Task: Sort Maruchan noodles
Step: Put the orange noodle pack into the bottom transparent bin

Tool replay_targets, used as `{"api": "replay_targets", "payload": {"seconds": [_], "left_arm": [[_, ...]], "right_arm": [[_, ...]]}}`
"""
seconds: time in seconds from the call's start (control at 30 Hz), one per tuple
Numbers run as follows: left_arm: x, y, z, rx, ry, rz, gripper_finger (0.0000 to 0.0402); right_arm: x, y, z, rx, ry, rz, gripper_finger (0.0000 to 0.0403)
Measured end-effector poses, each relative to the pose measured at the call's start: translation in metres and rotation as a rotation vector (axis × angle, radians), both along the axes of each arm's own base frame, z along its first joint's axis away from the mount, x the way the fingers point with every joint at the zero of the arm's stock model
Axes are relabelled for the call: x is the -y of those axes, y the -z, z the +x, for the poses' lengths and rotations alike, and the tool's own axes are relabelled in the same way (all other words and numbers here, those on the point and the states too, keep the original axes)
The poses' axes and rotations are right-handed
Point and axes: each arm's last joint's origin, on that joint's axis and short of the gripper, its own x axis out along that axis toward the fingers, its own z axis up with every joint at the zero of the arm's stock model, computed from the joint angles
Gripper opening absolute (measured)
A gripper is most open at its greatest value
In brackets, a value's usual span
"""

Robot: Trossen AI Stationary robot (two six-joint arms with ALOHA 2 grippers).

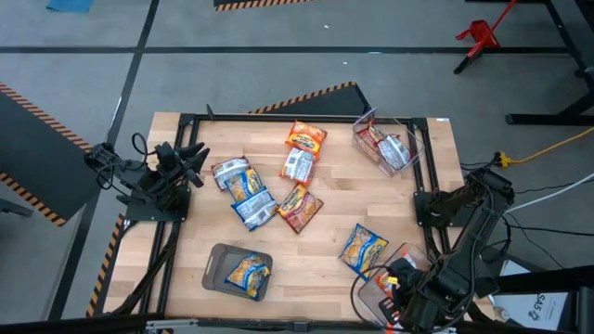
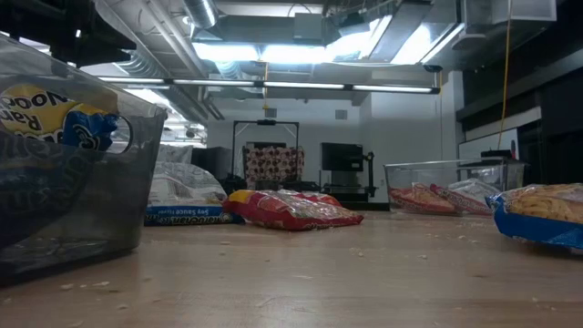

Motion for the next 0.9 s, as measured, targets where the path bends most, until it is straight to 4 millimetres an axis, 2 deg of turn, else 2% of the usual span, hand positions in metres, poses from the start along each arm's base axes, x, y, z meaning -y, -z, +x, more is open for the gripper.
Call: {"api": "replay_targets", "payload": {"seconds": [0.17,0.27,0.53,0.67,0.77,0.9], "left_arm": [[0.000,0.000,0.000,0.000,0.000,0.000,0.0140],[0.000,0.000,0.000,0.000,0.000,0.000,0.0140],[0.000,0.000,0.000,0.000,0.000,0.000,0.0140],[0.000,0.000,0.000,0.000,0.000,0.000,0.0140],[0.000,0.000,0.000,0.000,0.000,0.000,0.0140],[0.000,0.000,0.000,0.001,0.000,-0.001,0.0140]], "right_arm": [[0.001,0.000,0.001,0.015,0.010,-0.010,0.0003],[0.002,0.000,0.004,0.015,0.018,-0.010,0.0022],[0.016,0.000,0.020,0.032,0.027,-0.029,0.0142],[0.025,-0.001,0.035,0.067,-0.051,-0.014,0.0184],[0.021,-0.003,0.040,0.129,-0.141,0.033,0.0194],[0.013,-0.003,0.032,0.115,-0.207,0.060,0.0189]]}}
